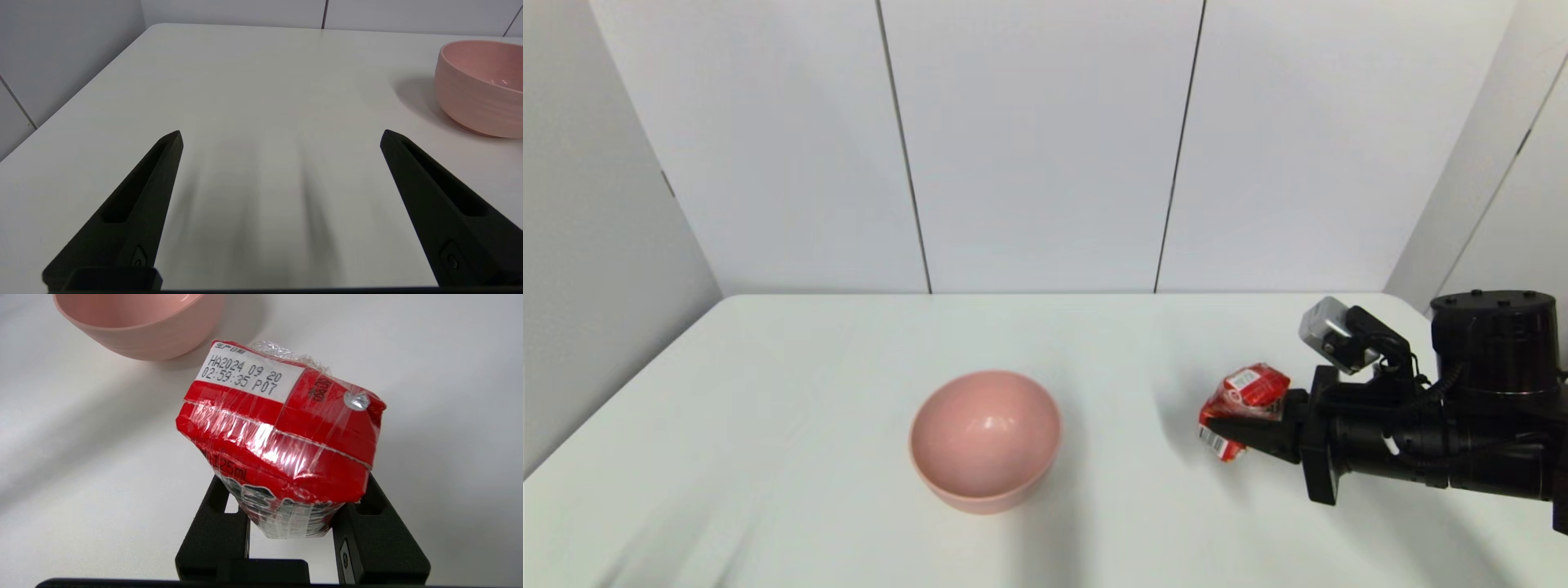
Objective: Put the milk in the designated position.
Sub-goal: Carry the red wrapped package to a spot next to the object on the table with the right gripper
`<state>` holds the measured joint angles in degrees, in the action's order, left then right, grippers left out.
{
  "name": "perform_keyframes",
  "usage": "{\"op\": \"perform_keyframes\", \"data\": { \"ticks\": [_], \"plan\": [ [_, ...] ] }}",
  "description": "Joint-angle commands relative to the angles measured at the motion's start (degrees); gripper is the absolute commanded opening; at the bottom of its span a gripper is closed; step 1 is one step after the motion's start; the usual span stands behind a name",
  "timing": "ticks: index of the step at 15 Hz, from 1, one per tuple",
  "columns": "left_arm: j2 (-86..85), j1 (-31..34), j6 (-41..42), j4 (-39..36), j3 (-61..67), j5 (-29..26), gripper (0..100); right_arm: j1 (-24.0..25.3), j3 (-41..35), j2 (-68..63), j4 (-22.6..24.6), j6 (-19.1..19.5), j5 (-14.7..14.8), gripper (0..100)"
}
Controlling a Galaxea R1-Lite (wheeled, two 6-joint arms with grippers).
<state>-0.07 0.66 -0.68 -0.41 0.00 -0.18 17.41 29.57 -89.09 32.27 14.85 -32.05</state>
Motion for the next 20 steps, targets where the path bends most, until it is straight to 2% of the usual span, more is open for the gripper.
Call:
{"op": "perform_keyframes", "data": {
  "ticks": [1,3,7,11,20],
  "plan": [
    [0.1,0.0,0.0,0.0,0.0,0.0,100,0.3,-1.0,-1.1,0.6,0.8,-1.4,0],
    [0.1,0.0,0.0,0.0,0.0,0.0,100,-0.1,-1.0,-3.4,2.2,2.4,-3.5,0],
    [0.1,0.0,0.0,0.0,0.0,0.0,100,0.2,0.8,-9.2,6.5,2.4,-3.5,0],
    [0.1,0.0,0.0,0.0,0.0,0.0,100,0.3,3.6,-12.4,6.4,2.4,-3.5,0],
    [0.1,0.0,0.0,0.0,0.0,0.0,100,2.6,3.8,-15.1,6.5,2.5,-3.5,0]
  ]
}}
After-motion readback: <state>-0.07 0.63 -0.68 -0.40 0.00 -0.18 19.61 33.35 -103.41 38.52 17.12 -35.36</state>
